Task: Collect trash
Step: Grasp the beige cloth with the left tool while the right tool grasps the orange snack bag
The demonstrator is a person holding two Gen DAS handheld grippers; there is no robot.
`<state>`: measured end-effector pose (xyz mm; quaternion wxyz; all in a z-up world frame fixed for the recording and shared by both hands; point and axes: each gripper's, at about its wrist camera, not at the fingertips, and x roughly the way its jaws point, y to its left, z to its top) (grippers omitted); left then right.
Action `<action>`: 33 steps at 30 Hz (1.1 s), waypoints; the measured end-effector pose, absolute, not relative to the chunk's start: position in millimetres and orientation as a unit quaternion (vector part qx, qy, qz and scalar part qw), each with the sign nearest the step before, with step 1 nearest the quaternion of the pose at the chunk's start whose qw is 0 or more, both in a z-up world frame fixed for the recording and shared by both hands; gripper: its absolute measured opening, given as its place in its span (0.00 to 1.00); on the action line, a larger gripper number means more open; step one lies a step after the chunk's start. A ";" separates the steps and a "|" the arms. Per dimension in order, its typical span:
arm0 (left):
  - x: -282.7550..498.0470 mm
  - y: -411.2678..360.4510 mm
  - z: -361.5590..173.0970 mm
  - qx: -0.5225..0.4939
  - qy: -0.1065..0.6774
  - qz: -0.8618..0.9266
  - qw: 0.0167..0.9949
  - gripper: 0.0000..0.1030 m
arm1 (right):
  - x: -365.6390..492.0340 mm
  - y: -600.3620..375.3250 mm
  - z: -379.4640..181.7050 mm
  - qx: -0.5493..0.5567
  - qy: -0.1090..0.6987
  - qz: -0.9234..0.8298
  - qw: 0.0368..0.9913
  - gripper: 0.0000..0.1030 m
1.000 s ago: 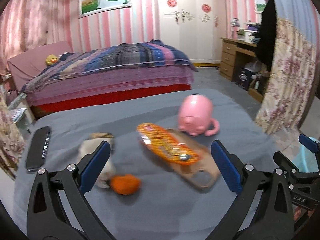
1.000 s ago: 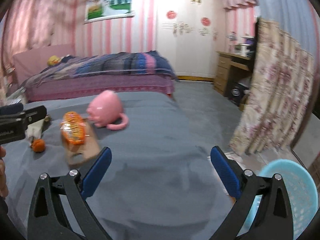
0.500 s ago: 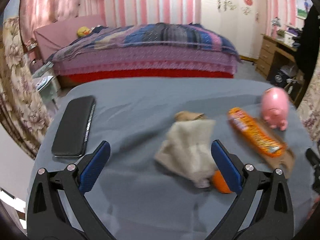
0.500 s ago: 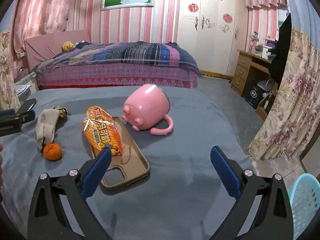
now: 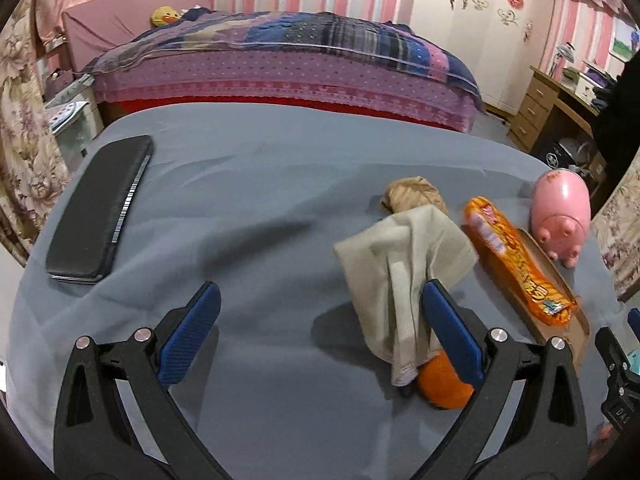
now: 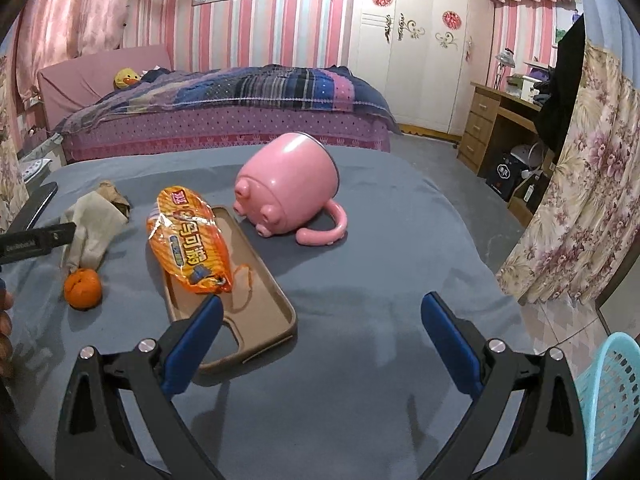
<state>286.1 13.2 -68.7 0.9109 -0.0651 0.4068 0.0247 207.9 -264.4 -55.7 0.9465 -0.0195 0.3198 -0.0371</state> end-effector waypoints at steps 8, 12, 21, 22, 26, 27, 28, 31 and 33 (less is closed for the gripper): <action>284.9 -3.8 -68.7 -0.074 0.413 -0.021 0.908 0.65 | 208.6 -261.5 -57.7 -0.027 0.320 -0.038 0.946 0.94; 281.4 -6.8 -65.0 -0.092 0.412 -0.060 0.905 0.29 | 208.8 -257.9 -57.9 -0.036 0.317 -0.038 0.947 0.94; 273.1 18.1 -42.3 -0.105 0.387 -0.025 0.916 0.12 | 207.9 -250.5 -56.0 -0.051 0.312 -0.031 0.948 0.94; 271.4 21.9 -40.0 -0.104 0.385 -0.017 0.917 0.12 | 208.1 -248.6 -55.5 -0.053 0.312 -0.028 0.948 0.94; 268.1 39.2 -34.2 -0.087 0.383 0.029 0.919 0.12 | 213.3 -235.1 -54.3 -0.065 0.316 -0.010 0.946 0.94; 267.3 44.8 -34.3 -0.086 0.387 0.043 0.917 0.12 | 214.1 -232.5 -54.1 -0.067 0.316 -0.008 0.946 0.94; 267.3 47.9 -33.9 -0.086 0.389 0.051 0.916 0.12 | 217.0 -227.6 -53.1 -0.070 0.316 -0.003 0.946 0.94; 266.2 58.0 -34.8 -0.071 0.396 0.084 0.912 0.12 | 228.0 -215.3 -49.4 -0.074 0.316 0.011 0.946 0.94; 268.7 62.6 -34.9 -0.064 0.401 0.094 0.909 0.12 | 237.0 -208.0 -47.9 -0.080 0.317 0.020 0.945 0.94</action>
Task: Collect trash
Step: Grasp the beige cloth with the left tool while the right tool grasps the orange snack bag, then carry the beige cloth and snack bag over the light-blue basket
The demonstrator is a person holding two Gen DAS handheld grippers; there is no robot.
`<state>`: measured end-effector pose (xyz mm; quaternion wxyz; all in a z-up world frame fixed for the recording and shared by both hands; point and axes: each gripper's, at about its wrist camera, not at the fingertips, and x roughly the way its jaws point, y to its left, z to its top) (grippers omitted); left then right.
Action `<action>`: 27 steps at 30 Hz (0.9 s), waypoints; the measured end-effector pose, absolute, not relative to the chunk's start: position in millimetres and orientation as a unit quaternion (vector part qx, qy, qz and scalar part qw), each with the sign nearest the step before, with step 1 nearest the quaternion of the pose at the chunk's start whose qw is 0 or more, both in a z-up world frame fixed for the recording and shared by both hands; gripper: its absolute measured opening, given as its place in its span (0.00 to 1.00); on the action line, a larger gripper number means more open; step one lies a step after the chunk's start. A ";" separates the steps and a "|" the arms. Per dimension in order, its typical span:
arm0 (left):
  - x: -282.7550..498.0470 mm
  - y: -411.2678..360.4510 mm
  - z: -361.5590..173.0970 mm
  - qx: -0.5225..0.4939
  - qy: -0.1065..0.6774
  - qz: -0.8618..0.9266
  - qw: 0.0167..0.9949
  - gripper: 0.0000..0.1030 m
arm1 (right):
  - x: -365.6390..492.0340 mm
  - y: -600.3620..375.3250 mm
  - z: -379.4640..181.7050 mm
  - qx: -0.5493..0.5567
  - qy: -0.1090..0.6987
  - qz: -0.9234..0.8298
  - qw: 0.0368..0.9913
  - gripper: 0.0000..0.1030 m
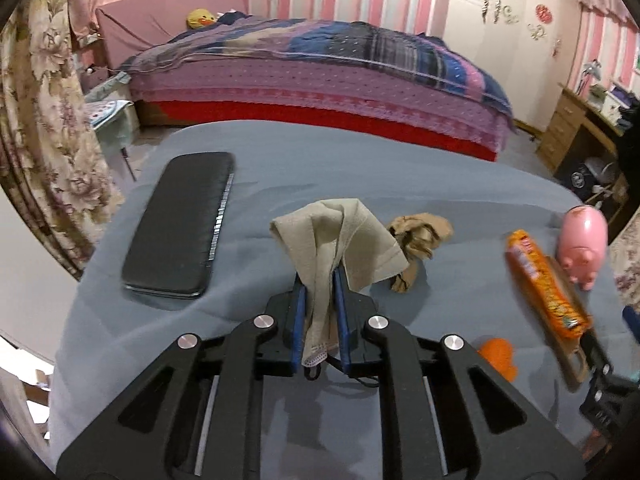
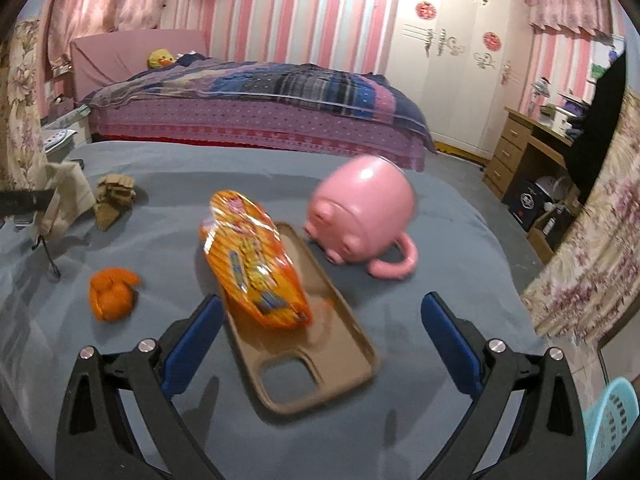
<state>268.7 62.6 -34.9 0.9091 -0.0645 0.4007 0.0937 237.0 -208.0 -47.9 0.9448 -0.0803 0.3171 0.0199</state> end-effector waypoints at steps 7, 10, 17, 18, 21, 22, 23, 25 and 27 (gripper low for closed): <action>268.6 77.2 -29.7 -0.082 0.397 0.098 0.909 0.12 | 269.2 -196.4 -54.7 -0.106 0.351 0.027 0.930 0.78; 269.9 75.5 -34.0 -0.086 0.403 0.094 0.906 0.12 | 268.4 -200.2 -59.6 -0.090 0.363 0.031 0.927 0.67; 272.5 67.3 -37.5 -0.075 0.405 0.086 0.907 0.12 | 266.1 -192.0 -68.8 -0.102 0.368 0.063 0.922 0.33; 273.0 68.3 -37.1 -0.076 0.405 0.085 0.907 0.12 | 266.9 -190.1 -70.2 -0.108 0.368 0.068 0.921 0.30; 272.8 71.2 -36.3 -0.087 0.403 0.079 0.908 0.12 | 263.3 -189.5 -69.8 -0.107 0.363 0.076 0.923 0.19; 272.1 74.5 -35.4 -0.095 0.400 0.076 0.908 0.12 | 260.7 -191.1 -67.9 -0.102 0.355 0.077 0.926 0.17; 271.5 76.5 -33.8 -0.099 0.396 0.076 0.910 0.12 | 257.9 -192.3 -65.7 -0.100 0.347 0.077 0.929 0.16; 268.6 81.1 -27.4 -0.111 0.380 0.077 0.915 0.12 | 247.4 -194.9 -56.5 -0.106 0.319 0.070 0.939 0.14; 263.6 85.3 -22.9 -0.128 0.367 0.068 0.919 0.11 | 237.6 -198.5 -48.4 -0.105 0.300 0.067 0.946 0.13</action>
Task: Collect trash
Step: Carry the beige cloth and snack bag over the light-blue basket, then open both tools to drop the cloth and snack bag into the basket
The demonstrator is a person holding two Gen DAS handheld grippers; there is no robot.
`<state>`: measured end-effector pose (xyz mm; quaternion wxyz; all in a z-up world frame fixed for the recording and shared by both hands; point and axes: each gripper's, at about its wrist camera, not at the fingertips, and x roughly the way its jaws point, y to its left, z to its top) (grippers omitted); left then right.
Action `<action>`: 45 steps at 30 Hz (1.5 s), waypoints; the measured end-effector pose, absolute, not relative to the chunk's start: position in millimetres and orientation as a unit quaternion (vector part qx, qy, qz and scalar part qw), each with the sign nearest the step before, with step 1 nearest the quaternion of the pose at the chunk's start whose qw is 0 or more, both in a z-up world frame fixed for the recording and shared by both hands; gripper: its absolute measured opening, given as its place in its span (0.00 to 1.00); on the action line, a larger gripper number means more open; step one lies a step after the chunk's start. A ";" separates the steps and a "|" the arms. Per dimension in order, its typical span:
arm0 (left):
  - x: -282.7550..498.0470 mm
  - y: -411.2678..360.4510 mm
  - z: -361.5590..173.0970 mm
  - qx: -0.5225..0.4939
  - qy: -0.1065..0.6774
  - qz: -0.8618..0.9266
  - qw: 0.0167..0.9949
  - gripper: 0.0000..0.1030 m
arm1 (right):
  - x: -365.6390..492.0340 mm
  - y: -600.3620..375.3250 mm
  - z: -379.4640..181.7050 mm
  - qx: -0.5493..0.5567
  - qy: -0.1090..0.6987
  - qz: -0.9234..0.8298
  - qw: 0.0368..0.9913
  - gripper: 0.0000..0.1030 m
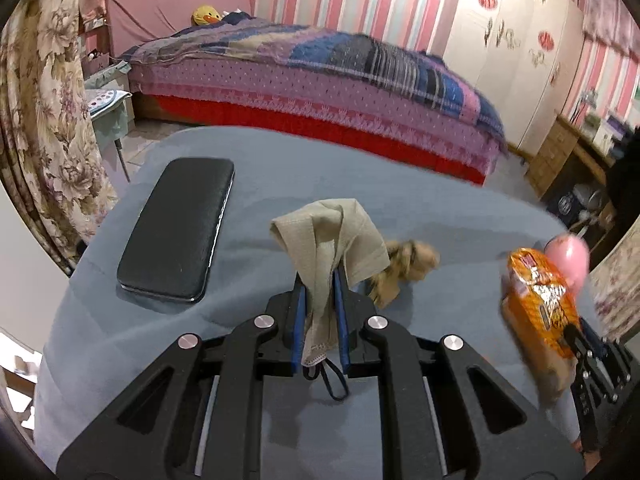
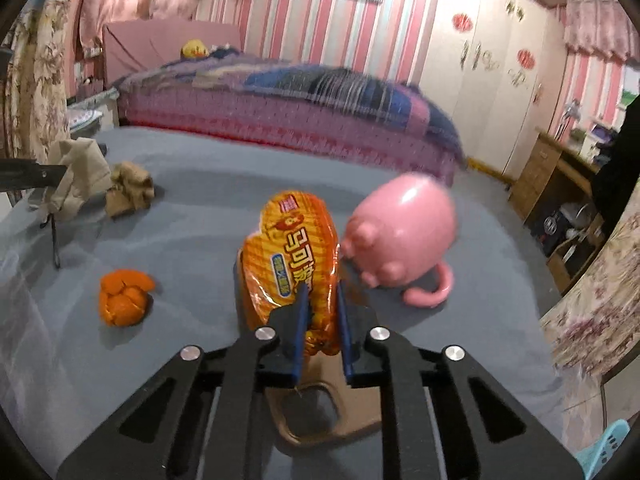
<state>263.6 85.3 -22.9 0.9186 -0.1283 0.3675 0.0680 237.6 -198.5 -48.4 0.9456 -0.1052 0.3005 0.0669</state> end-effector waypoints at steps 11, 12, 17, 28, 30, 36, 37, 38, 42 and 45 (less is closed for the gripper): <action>257.1 2.1 2.4 -0.095 0.335 -0.025 0.937 0.11 | 182.3 -264.8 -14.1 -0.075 0.273 0.029 0.959 0.13; 258.1 -14.5 2.4 -0.083 0.337 -0.036 0.937 0.11 | 179.2 -273.8 -13.1 -0.072 0.274 0.022 0.959 0.13; 254.3 -86.2 3.0 -0.044 0.339 -0.096 0.935 0.11 | 154.2 -314.6 -13.5 -0.062 0.279 -0.020 0.958 0.13; 216.0 -207.0 -3.8 0.005 0.339 -0.249 0.907 0.11 | 82.2 -428.8 -9.1 0.005 0.275 -0.144 0.951 0.13; 207.7 -224.4 -2.4 0.007 0.335 -0.268 0.903 0.11 | 66.1 -446.3 -11.0 0.009 0.274 -0.162 0.948 0.13; 173.5 -294.1 -2.1 0.036 0.325 -0.325 0.887 0.11 | 21.2 -496.1 -10.1 0.036 0.261 -0.217 0.940 0.13; 167.7 -305.8 -2.8 0.038 0.325 -0.336 0.883 0.11 | 17.2 -501.7 -9.2 0.038 0.260 -0.222 0.939 0.13; 161.0 -318.2 -4.2 0.042 0.324 -0.347 0.879 0.11 | 14.0 -507.0 -8.7 0.040 0.258 -0.227 0.938 0.13; 140.3 -358.8 -11.2 0.064 0.318 -0.375 0.868 0.11 | -6.4 -527.9 -9.8 0.049 0.253 -0.246 0.934 0.13; 127.6 -382.1 -17.8 0.070 0.322 -0.393 0.858 0.11 | -16.8 -543.7 -12.3 0.058 0.253 -0.259 0.931 0.12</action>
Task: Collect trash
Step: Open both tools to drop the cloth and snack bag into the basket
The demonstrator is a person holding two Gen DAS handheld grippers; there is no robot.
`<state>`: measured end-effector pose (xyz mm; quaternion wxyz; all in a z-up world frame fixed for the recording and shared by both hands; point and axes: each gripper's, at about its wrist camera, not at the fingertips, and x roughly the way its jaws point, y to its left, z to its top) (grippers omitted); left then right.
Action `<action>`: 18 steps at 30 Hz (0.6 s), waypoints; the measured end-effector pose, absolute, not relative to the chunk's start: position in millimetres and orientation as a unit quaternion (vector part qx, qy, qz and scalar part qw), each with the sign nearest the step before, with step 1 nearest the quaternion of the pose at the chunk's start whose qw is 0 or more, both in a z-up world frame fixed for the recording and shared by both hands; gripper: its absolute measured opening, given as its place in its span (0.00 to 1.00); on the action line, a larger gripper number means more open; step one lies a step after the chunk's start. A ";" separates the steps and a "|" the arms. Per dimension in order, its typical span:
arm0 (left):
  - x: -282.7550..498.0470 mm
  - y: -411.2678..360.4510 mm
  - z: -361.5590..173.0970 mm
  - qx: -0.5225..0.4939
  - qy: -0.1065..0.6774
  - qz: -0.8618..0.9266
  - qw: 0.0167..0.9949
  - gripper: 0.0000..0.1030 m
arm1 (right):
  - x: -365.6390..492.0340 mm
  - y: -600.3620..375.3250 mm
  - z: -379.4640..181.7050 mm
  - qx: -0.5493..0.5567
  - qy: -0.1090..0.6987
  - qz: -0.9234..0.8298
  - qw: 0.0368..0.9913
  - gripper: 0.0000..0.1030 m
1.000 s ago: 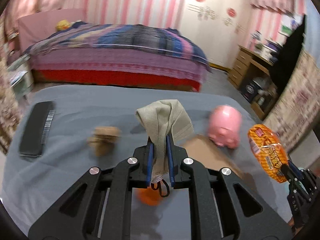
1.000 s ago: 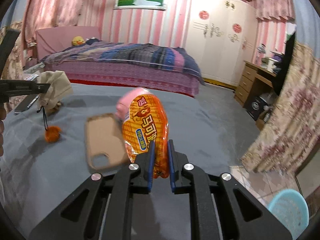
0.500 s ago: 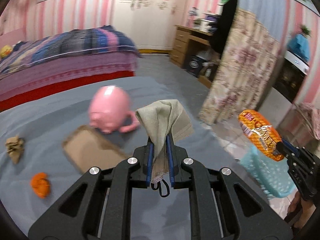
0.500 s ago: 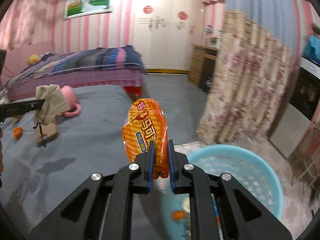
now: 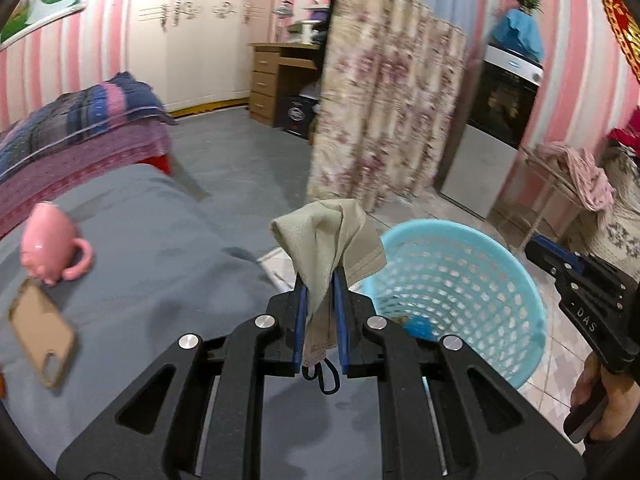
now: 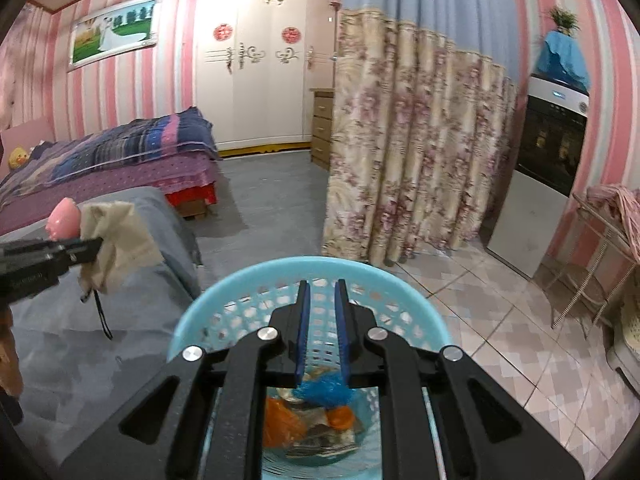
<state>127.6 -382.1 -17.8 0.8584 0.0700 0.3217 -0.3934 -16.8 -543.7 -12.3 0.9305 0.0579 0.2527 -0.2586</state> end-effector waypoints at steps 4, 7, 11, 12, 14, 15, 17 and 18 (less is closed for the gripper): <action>116.4 -406.5 -24.9 0.069 0.328 -0.412 0.847 0.11 | -25.4 -558.3 -18.0 0.063 0.257 -0.272 0.925 0.13; 106.0 -418.0 -30.3 0.069 0.330 -0.421 0.842 0.11 | -31.4 -567.3 -22.7 0.070 0.258 -0.282 0.921 0.13; 97.0 -434.1 -32.4 0.073 0.320 -0.420 0.846 0.16 | -38.5 -574.9 -27.6 0.078 0.261 -0.296 0.915 0.18; 95.7 -436.5 -31.8 0.072 0.318 -0.421 0.846 0.25 | -39.2 -575.2 -28.3 0.079 0.262 -0.299 0.914 0.35; 94.0 -443.1 -33.3 0.063 0.322 -0.425 0.844 0.47 | -44.5 -577.5 -31.0 0.086 0.258 -0.306 0.913 0.51; 93.5 -445.2 -34.3 0.059 0.323 -0.427 0.842 0.55 | -47.2 -578.5 -32.2 0.088 0.256 -0.307 0.912 0.51; 90.9 -452.0 -38.4 0.060 0.326 -0.430 0.840 0.60 | -49.4 -581.1 -33.7 0.092 0.257 -0.309 0.911 0.51; 89.9 -456.4 -40.1 0.064 0.328 -0.429 0.840 0.64 | -50.6 -581.9 -34.3 0.092 0.257 -0.310 0.910 0.52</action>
